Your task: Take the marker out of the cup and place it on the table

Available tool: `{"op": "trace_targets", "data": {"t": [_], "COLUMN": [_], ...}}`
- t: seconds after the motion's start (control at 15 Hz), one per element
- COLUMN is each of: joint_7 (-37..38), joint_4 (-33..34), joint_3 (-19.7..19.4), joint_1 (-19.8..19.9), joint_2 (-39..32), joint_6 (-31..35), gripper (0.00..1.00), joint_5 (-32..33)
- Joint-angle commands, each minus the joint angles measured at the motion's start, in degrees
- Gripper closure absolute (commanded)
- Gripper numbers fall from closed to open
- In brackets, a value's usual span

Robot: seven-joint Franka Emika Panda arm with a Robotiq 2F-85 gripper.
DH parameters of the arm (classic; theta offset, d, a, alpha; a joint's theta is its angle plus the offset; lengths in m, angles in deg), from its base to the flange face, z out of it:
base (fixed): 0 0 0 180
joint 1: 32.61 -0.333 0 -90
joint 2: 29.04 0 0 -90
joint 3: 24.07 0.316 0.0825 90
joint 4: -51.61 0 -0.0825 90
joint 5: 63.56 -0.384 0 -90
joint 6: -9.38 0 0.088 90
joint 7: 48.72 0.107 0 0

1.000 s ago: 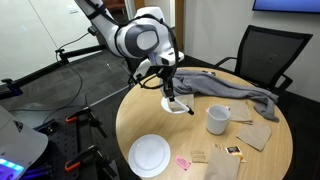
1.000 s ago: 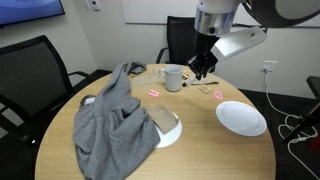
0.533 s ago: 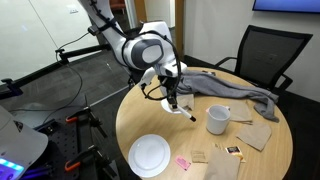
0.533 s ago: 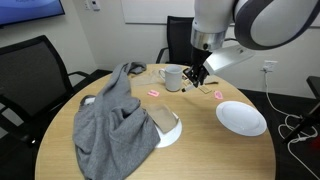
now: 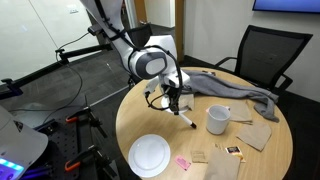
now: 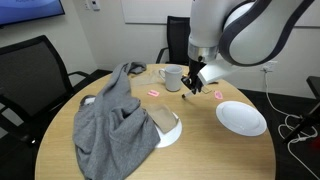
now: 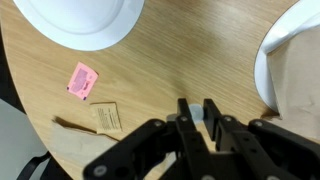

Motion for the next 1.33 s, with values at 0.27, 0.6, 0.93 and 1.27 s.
{"op": "trace_targets", "data": {"t": [0.27,0.6,0.93,1.27], "joint_7": [-1.9,-2.2,-2.2,0.3], "joint_4": [-0.8,-4.1,-8.1,-10.4], "joint_3": [-1.9,-1.3,-0.8,-2.0], "joint_1": [-2.1,-2.8,-3.5,-4.3], "joint_2": [0.8,5.8,12.6,19.9], "joint_6": [1.3,0.7,-2.5,-10.5], "gripper": [0.32,0.00,0.00,0.00], "joint_5": [-3.3,-3.7,-3.5,-0.6]}}
